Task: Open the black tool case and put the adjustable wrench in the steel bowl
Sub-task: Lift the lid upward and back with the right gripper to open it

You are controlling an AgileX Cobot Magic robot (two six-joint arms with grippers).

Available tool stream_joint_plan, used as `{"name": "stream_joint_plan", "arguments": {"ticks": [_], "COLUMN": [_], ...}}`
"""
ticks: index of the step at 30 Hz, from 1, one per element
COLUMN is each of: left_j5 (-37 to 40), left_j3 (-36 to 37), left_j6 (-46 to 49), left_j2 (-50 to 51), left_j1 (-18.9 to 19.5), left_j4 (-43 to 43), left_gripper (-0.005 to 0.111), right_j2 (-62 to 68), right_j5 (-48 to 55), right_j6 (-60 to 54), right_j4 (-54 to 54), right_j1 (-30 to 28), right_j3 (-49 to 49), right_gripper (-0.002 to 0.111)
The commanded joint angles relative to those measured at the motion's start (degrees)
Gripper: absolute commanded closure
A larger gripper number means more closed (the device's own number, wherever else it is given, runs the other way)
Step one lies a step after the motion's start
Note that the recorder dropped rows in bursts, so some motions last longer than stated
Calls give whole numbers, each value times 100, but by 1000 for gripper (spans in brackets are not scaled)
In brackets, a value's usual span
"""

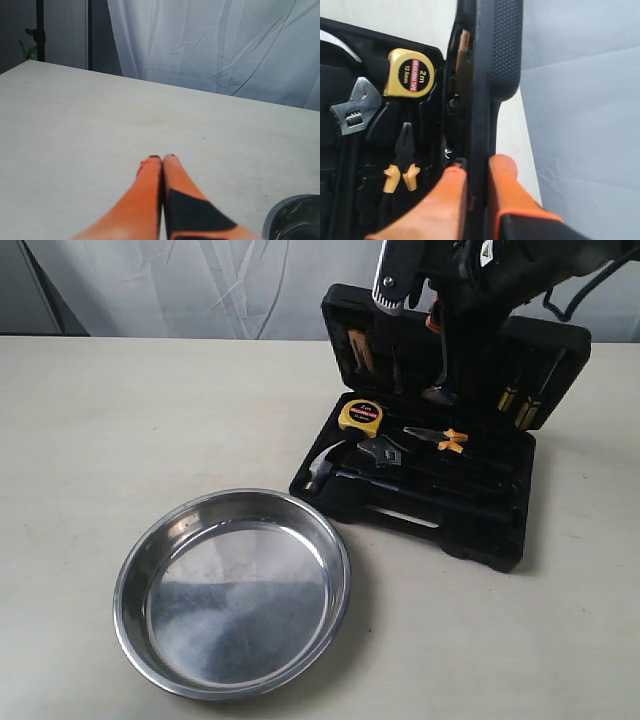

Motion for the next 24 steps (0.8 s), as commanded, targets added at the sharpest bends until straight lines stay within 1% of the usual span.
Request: {"name": "stream_joint_plan", "arguments": {"ticks": [1,12,16,20,21,24], "left_j5": [-48,-48,-48,-48,-48,-59], "left_j3": [-12,-12,-12,-12,-12,-12], "left_j6": [-25,-25,-25,-25,-25,-25], "left_j2": [29,29,29,29,29,29], "left_j1": [-37,-37,-37,-37,-37,-37], "left_j4": [26,26,26,26,26,26], "left_gripper": [106,106,106,106,106,106], "right_j2": [105,566,850,1012,1031,1043], "right_j5": [-752,-2142,-2694,-3012,-3059,-3094], "right_j6": [-21,-21,-21,-21,-21,-21], "right_j4": [-198,-195,-195,-48,128,787], "right_j1": [-183,-1086,-1286,-1387,-1410,-1500], "right_j3": [-37,-37,-37,-37,-37,-136], "right_gripper": [109,109,109,109,107,89]}}
